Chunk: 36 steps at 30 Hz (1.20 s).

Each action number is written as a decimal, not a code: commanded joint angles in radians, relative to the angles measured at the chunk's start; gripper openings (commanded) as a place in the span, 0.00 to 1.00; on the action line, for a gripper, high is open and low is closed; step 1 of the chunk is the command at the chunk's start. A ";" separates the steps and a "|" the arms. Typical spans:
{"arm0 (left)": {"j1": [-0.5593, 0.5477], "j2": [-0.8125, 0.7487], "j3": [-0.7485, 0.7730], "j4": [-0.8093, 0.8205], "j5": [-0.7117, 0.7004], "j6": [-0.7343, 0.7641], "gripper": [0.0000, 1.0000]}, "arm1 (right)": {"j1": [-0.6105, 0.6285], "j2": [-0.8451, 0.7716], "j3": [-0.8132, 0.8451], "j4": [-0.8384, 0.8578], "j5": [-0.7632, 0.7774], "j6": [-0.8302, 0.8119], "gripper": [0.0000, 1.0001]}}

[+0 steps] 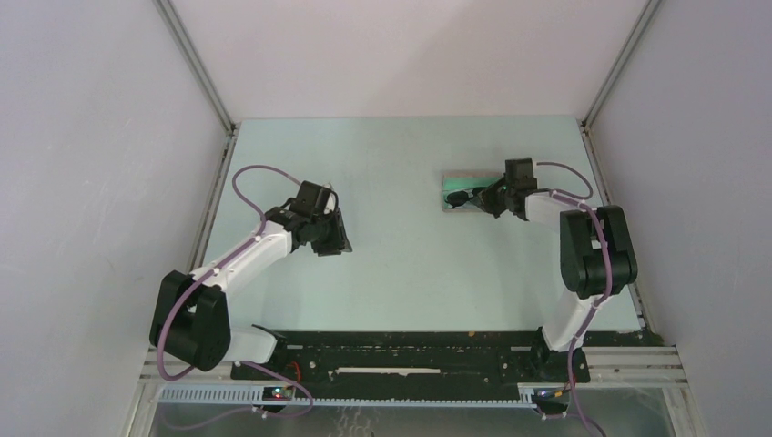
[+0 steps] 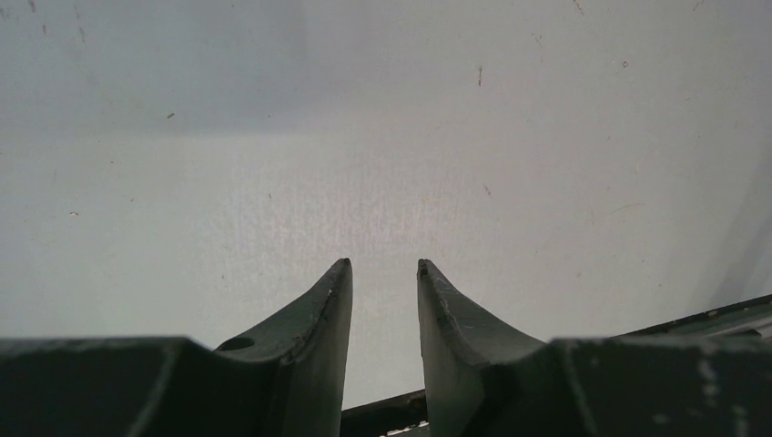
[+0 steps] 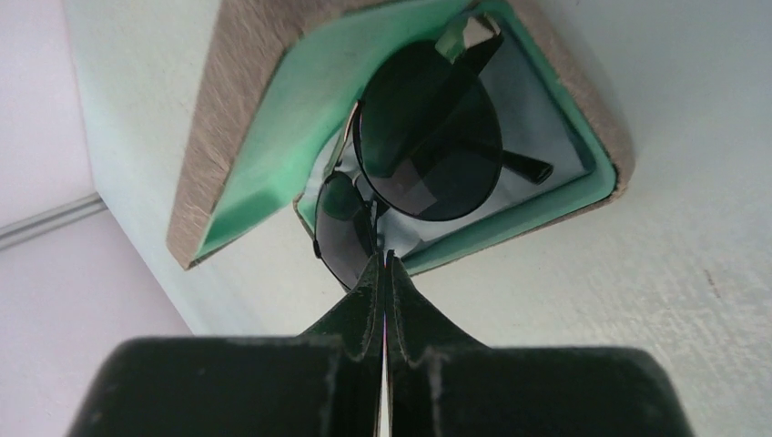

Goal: Organize the sunglasses
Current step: Place the sunglasses in the sunglasses case.

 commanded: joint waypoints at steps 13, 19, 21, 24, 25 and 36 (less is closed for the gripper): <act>-0.002 -0.012 0.018 0.017 0.001 -0.012 0.37 | 0.058 0.095 0.076 0.026 -0.039 0.001 0.00; -0.003 -0.015 0.015 0.011 -0.004 -0.011 0.37 | 0.054 0.120 0.098 0.028 -0.051 0.006 0.00; -0.002 -0.016 0.016 0.011 -0.006 -0.011 0.37 | 0.053 0.107 0.098 0.016 -0.053 -0.005 0.00; -0.002 -0.012 0.017 0.011 -0.006 -0.013 0.37 | 0.051 0.077 0.098 -0.018 -0.054 -0.032 0.00; -0.002 -0.010 0.019 0.012 -0.004 -0.013 0.37 | 0.048 0.066 0.098 -0.036 -0.054 -0.042 0.00; -0.003 0.001 0.032 0.019 0.006 -0.017 0.37 | 0.030 -0.090 0.098 -0.104 -0.052 -0.195 0.03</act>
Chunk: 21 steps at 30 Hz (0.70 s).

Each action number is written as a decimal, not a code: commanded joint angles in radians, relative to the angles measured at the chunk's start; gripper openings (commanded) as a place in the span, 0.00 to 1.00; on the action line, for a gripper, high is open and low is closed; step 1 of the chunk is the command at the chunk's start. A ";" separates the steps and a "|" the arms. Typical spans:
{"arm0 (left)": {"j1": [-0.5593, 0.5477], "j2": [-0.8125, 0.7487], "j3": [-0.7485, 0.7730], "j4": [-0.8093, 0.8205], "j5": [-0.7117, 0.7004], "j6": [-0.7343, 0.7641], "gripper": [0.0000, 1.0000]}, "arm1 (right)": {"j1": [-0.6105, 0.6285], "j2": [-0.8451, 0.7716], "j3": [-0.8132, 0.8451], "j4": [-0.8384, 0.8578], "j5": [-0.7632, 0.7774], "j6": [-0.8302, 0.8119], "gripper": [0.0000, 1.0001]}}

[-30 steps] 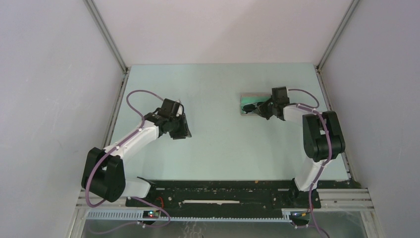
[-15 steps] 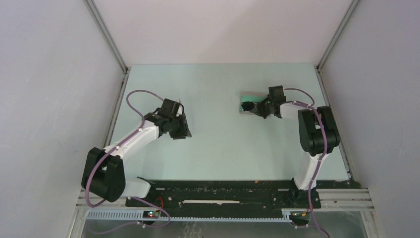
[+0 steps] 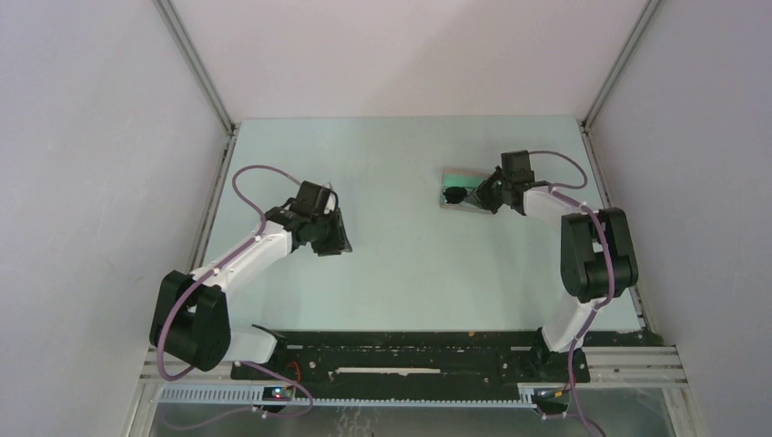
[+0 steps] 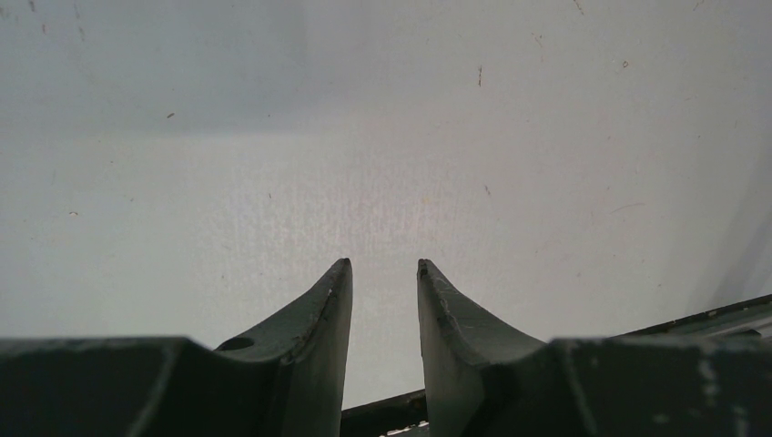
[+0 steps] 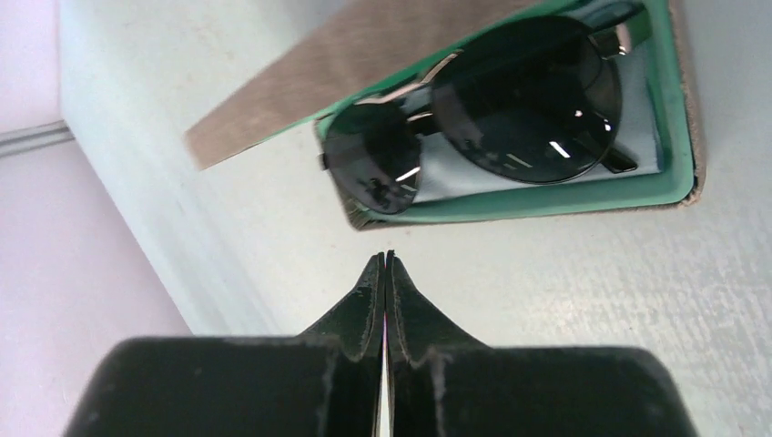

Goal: Organize the sunglasses
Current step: Place the sunglasses in the sunglasses case, then adjust the sunglasses case at the center of the board.

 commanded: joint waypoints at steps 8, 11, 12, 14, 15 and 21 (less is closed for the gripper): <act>-0.009 0.010 0.039 0.028 0.018 -0.020 0.37 | -0.043 -0.148 0.173 -0.173 0.060 -0.367 0.32; -0.017 0.014 0.048 0.028 0.020 -0.023 0.37 | -0.069 -0.129 0.229 -0.206 0.060 -0.382 0.37; -0.022 0.013 0.054 0.029 0.023 -0.022 0.37 | -0.076 -0.115 0.260 -0.226 0.058 -0.383 0.38; -0.039 0.011 0.066 0.028 0.032 -0.005 0.38 | -0.080 -0.081 0.320 -0.263 0.064 -0.385 0.38; -0.051 0.007 0.074 0.028 0.031 0.001 0.38 | -0.081 -0.063 0.349 -0.284 0.076 -0.384 0.37; -0.111 0.011 0.102 0.029 0.034 0.011 0.38 | -0.106 0.088 0.556 -0.393 0.114 -0.419 0.40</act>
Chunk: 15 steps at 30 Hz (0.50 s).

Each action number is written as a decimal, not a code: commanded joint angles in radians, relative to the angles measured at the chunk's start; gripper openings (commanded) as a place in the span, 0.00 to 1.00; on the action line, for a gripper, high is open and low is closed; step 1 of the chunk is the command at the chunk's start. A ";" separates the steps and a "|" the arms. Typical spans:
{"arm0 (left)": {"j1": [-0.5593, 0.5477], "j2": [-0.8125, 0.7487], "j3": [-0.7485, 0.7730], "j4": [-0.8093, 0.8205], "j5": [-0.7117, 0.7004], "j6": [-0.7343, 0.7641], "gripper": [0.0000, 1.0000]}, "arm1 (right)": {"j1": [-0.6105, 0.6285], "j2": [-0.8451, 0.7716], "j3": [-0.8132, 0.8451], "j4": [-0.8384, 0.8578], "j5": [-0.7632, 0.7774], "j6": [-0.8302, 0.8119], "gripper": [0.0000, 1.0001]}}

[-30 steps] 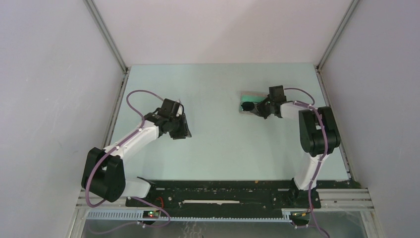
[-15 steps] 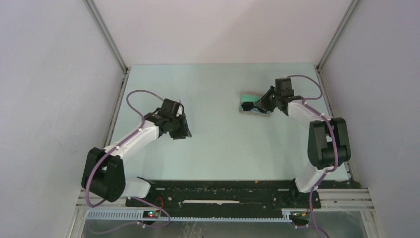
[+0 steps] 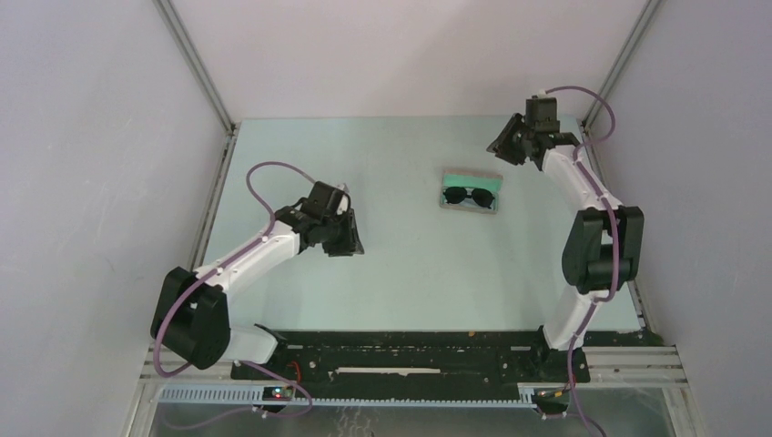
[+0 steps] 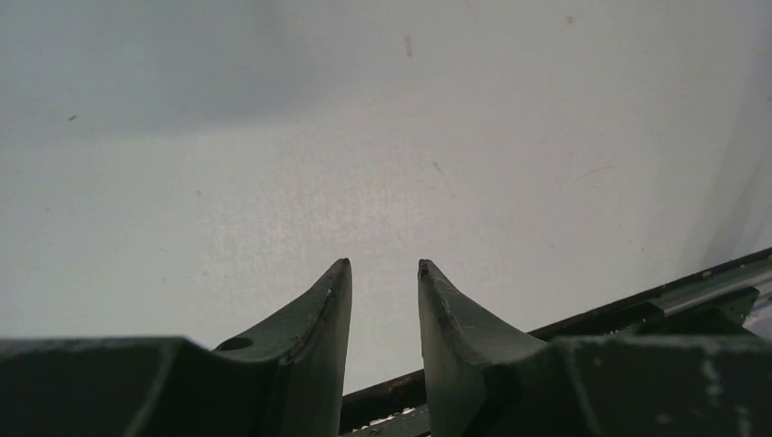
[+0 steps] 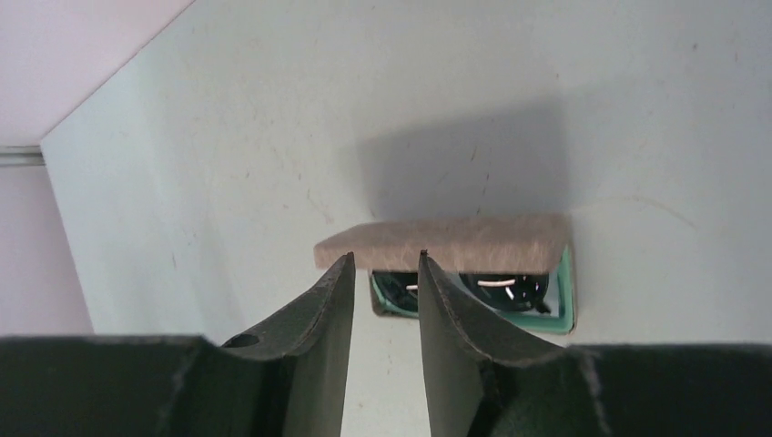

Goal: Organize the sunglasses
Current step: Adjust the sunglasses case at the center of the board.

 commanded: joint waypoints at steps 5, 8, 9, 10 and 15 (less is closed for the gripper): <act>-0.047 0.001 0.073 0.031 0.025 0.009 0.38 | -0.058 0.231 0.269 -0.209 -0.008 -0.058 0.43; -0.052 -0.003 0.068 0.032 0.023 0.009 0.38 | -0.086 0.279 0.291 -0.221 -0.041 -0.054 0.46; -0.054 -0.003 0.066 0.031 0.024 0.009 0.38 | -0.095 0.292 0.292 -0.221 -0.055 -0.051 0.46; -0.054 -0.002 0.065 0.031 0.023 0.009 0.38 | -0.104 0.306 0.292 -0.225 -0.060 -0.043 0.46; -0.058 0.000 0.061 0.030 0.027 0.009 0.38 | -0.152 0.364 0.273 -0.227 -0.082 0.003 0.46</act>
